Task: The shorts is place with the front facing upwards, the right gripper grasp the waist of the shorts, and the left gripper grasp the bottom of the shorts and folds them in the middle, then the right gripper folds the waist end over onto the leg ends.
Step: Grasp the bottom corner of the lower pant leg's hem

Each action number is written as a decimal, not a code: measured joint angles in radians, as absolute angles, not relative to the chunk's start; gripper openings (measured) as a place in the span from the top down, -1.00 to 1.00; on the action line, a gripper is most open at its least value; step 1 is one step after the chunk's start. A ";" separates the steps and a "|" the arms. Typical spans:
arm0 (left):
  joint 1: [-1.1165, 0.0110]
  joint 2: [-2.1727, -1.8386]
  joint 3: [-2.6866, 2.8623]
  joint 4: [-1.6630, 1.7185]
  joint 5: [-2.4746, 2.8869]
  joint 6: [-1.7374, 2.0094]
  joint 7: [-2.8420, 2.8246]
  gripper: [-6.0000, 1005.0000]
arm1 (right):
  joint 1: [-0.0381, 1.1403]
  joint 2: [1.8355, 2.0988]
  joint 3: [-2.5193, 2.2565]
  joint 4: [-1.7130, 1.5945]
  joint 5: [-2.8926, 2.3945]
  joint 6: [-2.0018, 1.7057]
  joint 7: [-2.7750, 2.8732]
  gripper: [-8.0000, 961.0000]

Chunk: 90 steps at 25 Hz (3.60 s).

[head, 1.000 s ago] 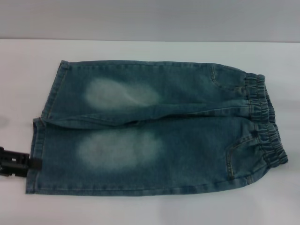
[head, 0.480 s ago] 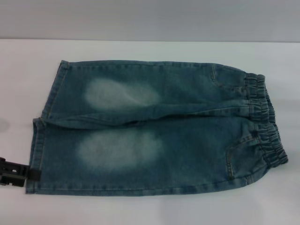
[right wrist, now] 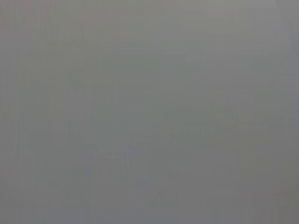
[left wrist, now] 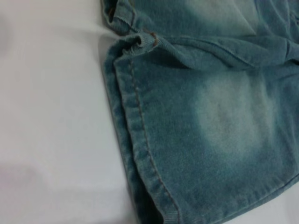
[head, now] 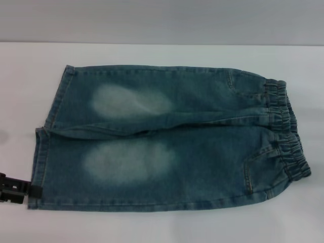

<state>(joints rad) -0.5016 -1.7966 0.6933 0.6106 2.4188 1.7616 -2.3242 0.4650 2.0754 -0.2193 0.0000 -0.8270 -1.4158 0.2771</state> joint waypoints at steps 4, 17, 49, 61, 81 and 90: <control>-0.502 -1.797 0.693 0.611 2.426 1.745 -2.324 -0.59 | 0.464 2.075 -0.219 0.000 -0.827 -1.416 0.283 -0.42; -0.503 -1.802 0.701 0.611 2.440 1.726 -2.322 -0.58 | 0.465 2.075 -0.219 0.000 -0.827 -1.417 0.290 -0.42; -0.512 -1.808 0.706 0.611 2.443 1.722 -2.312 -0.58 | 0.475 2.074 -0.219 -0.005 -0.826 -1.425 0.291 -0.42; -0.512 -1.812 0.706 0.610 2.444 1.716 -2.312 -0.57 | 0.487 2.074 -0.219 -0.005 -0.824 -1.417 0.291 -0.42; -0.511 -1.828 0.707 0.611 2.445 1.720 -2.312 -0.57 | 0.494 2.072 -0.219 -0.006 -0.822 -1.414 0.291 -0.42; -0.531 -1.838 0.707 0.610 2.442 1.729 -2.309 -0.56 | 0.491 2.072 -0.219 -0.008 -0.823 -1.401 0.291 -0.42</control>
